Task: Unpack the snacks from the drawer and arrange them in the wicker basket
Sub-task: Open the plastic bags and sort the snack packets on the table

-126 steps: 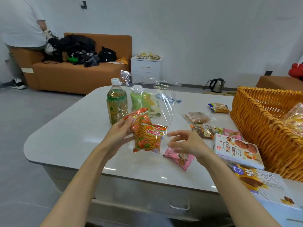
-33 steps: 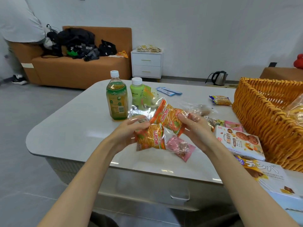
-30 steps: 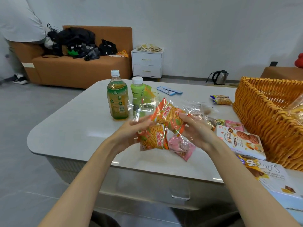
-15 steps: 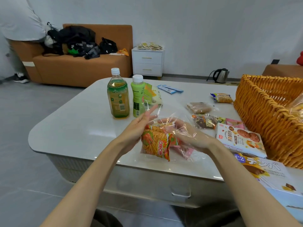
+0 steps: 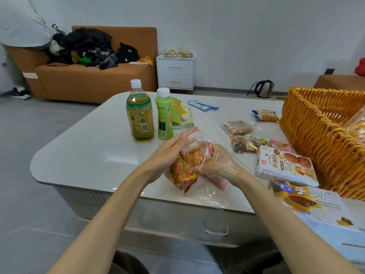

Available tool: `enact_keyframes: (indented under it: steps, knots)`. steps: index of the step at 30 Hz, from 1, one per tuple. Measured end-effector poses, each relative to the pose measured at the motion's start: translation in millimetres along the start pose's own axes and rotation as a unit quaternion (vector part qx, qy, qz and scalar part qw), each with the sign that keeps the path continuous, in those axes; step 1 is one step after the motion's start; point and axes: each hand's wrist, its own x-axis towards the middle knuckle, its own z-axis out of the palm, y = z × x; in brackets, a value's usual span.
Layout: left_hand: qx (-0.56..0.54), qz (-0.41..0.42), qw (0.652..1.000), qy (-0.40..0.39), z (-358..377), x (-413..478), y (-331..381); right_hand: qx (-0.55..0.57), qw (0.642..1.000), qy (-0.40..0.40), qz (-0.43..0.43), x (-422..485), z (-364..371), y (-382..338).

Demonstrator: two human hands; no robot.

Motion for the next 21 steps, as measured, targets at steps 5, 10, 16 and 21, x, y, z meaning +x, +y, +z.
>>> enact_keyframes:
  steps: [5,10,16,21]
  knots:
    - [0.012,-0.065,0.998,0.006,-19.1,1.9,-12.1,0.244,0.965,-0.025,0.091,7.9,-2.3,13.6]
    - [-0.046,-0.098,0.994,0.015,-19.6,2.5,-22.2,0.479,0.854,-0.044,0.198,12.4,-14.7,14.0]
    - [-0.13,-0.118,0.984,0.029,-14.9,4.4,-27.7,0.297,0.932,-0.013,0.209,16.1,3.6,26.7]
    - [-0.157,-0.118,0.98,0.034,-15.5,9.0,-31.5,0.214,0.958,-0.041,0.185,12.0,6.9,22.9]
